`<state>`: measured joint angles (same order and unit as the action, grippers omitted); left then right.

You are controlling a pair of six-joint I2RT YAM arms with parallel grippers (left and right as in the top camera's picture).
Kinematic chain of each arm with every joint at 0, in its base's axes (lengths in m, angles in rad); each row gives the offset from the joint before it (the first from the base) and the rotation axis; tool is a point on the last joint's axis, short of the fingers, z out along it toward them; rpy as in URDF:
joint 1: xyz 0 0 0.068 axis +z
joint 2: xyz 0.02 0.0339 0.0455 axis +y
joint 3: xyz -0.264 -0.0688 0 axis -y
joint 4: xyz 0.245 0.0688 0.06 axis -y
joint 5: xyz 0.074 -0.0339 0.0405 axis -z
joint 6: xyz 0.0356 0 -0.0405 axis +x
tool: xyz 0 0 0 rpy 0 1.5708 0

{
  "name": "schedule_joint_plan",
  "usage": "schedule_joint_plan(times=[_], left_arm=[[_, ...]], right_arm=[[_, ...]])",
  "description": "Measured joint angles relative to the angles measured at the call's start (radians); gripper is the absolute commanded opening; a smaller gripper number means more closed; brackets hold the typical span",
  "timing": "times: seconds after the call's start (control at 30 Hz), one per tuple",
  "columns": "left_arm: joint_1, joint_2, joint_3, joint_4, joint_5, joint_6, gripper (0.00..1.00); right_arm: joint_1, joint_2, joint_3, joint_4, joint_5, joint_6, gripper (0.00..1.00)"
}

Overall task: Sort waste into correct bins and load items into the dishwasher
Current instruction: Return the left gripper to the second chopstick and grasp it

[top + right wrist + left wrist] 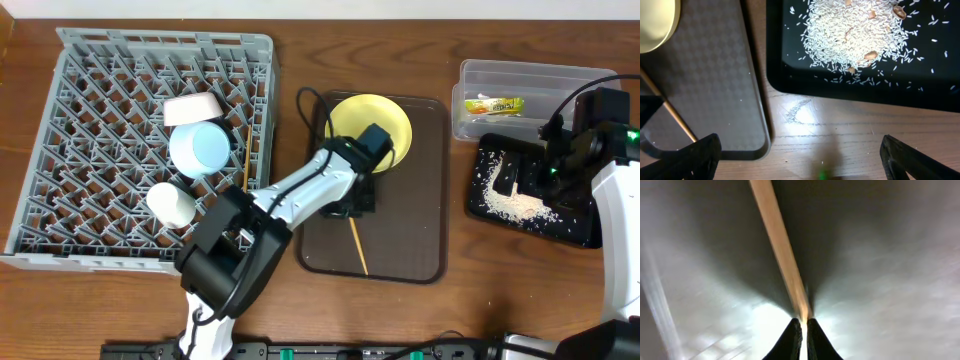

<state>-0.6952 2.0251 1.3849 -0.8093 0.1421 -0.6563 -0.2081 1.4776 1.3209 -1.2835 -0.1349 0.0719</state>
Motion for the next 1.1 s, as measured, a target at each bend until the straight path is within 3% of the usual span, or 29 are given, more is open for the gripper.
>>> schedule_joint_plan(times=[0.17,0.5,0.6,0.63,0.67,0.83,1.1], left_arm=[[0.066,-0.069,-0.008,-0.058,-0.009,0.048,0.08],[0.308,-0.470,0.010,-0.066,-0.045,0.314,0.08],[0.388,-0.504,0.010,-0.072,-0.040,0.345,0.17],[0.404,-0.503,0.011,-0.083,-0.039,0.350,0.26],[0.411,-0.499,0.011,-0.093,-0.037,0.348,0.32],[0.379,-0.463,-0.004,-0.111,-0.024,0.227,0.38],[0.195,-0.319,-0.037,-0.105,-0.011,0.054,0.39]], right_arm=[[0.000,0.000,0.000,0.000,0.000,0.000,0.99],[0.000,0.000,0.000,0.000,0.000,0.000,0.99],[0.000,0.000,0.000,0.000,0.000,0.000,0.99],[0.000,0.000,0.000,0.000,0.000,0.000,0.99],[0.000,0.000,0.000,0.000,0.000,0.000,0.99],[0.000,0.000,0.000,0.000,0.000,0.000,0.99],[0.000,0.000,0.000,0.000,0.000,0.000,0.99]])
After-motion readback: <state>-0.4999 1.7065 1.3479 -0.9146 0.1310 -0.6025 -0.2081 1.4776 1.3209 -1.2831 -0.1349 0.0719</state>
